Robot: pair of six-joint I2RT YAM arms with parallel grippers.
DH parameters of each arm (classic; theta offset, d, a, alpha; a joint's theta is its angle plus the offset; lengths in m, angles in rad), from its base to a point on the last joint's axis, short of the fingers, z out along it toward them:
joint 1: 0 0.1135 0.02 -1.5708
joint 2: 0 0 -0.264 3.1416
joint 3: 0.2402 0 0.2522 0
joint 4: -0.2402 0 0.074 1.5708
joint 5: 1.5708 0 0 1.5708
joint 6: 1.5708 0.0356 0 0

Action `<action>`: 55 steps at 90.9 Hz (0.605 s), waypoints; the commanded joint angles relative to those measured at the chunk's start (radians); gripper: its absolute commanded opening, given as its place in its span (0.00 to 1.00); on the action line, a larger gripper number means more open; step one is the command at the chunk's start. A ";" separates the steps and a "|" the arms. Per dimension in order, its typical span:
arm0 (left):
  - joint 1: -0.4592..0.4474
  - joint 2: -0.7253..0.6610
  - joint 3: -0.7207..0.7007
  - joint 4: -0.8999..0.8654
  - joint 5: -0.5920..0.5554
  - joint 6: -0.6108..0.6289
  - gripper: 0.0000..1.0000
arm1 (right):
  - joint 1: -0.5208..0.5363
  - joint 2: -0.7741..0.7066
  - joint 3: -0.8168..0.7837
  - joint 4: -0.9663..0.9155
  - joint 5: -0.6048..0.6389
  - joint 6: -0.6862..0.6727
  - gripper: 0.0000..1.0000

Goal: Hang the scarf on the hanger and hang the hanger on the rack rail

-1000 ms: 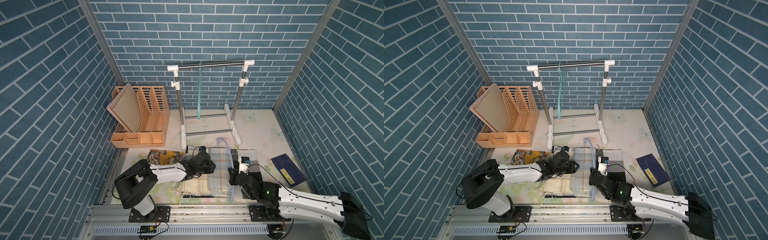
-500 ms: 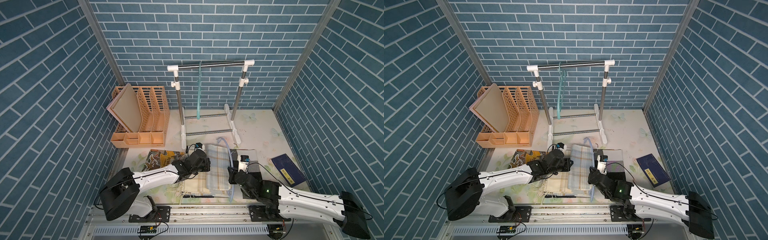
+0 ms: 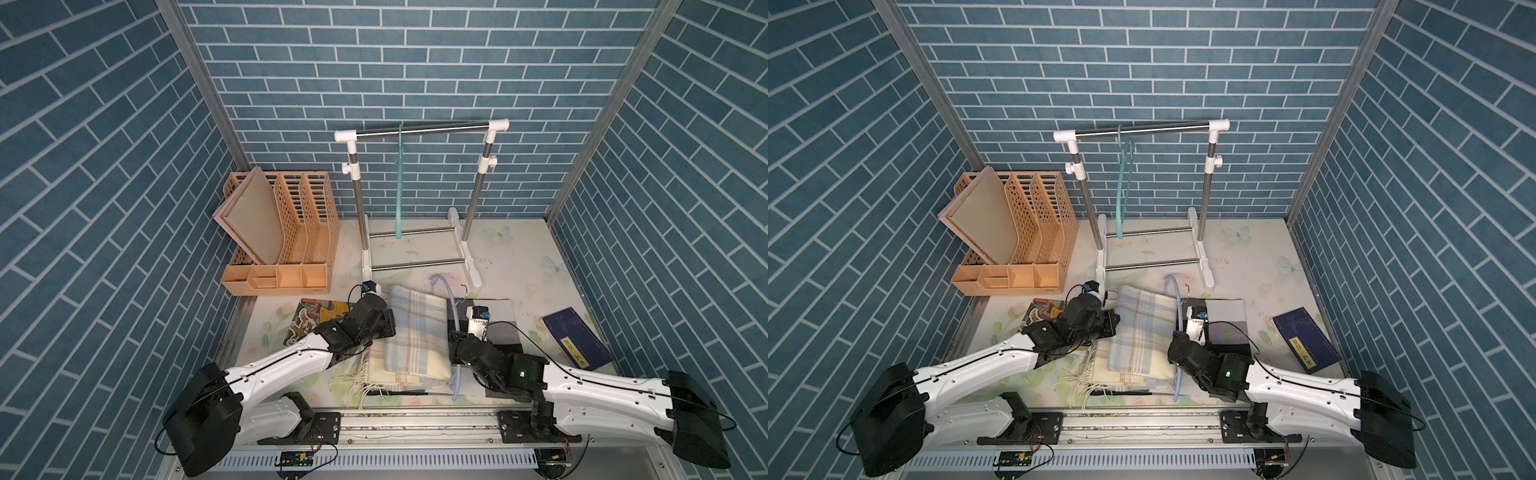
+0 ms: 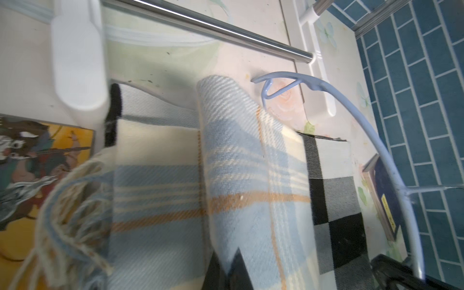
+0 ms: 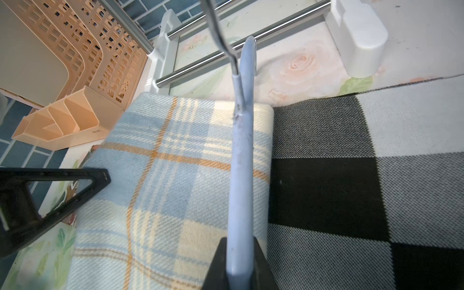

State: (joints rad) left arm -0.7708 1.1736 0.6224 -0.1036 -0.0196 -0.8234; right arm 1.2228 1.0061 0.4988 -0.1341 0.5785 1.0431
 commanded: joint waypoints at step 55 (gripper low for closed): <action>0.115 -0.083 -0.108 -0.085 -0.045 0.011 0.00 | -0.006 0.122 0.046 0.080 -0.048 0.001 0.00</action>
State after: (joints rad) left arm -0.6731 1.0794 0.5240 -0.1722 -0.0254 -0.8154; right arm 1.2217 1.1034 0.5220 -0.0494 0.5594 1.0431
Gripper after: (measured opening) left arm 0.073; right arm 0.139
